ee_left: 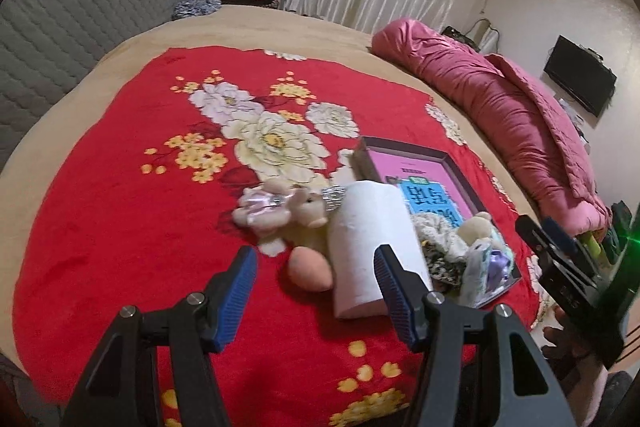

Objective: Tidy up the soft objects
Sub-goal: 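Move both open tools from the tray to the bunny plush and pink sponge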

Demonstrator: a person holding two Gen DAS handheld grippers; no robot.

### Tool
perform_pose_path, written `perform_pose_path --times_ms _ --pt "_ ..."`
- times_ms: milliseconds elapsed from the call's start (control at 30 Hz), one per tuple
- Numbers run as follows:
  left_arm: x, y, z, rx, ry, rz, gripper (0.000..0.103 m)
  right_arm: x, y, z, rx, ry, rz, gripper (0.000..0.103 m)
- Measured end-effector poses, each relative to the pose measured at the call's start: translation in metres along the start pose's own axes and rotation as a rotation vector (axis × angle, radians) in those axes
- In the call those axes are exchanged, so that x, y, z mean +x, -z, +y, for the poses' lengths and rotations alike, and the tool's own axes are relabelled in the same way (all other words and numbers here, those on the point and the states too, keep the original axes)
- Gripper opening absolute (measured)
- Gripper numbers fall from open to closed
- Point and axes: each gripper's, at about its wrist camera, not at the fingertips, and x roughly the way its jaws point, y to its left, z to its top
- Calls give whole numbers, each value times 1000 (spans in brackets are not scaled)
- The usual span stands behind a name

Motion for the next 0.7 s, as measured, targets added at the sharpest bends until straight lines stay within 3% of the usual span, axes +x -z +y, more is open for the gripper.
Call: perform_pose_path --times_ms 500,700 --pt "-11 4 51 -96 -64 3 60 -22 9 123 -260 -240 20 76" --pt "-13 6 63 -128 -62 7 60 -21 21 151 -339 -274 47 76"
